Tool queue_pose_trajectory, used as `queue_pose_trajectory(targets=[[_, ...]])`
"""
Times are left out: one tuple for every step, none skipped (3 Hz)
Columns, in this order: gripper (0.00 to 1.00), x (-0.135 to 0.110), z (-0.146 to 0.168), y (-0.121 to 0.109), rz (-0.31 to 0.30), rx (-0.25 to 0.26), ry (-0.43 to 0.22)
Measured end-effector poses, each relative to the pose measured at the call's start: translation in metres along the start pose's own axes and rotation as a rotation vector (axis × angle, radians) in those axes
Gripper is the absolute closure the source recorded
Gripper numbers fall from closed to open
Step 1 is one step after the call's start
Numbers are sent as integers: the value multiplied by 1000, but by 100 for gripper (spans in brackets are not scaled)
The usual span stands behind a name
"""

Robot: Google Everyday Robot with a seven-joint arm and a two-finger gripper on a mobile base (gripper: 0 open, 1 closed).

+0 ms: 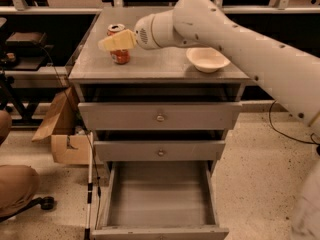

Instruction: Place coke can into bottom drawer

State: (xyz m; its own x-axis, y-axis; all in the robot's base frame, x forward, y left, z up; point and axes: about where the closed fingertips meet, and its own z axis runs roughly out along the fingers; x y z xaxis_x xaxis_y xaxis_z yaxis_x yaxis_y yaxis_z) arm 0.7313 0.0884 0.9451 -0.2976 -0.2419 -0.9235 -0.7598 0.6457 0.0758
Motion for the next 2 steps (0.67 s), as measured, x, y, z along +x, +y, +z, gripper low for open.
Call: queue_pose_trajectory(targets=[[0,-24,50,-14,-10,34,-86],[0,-29,78,-21,-20,43,-105]])
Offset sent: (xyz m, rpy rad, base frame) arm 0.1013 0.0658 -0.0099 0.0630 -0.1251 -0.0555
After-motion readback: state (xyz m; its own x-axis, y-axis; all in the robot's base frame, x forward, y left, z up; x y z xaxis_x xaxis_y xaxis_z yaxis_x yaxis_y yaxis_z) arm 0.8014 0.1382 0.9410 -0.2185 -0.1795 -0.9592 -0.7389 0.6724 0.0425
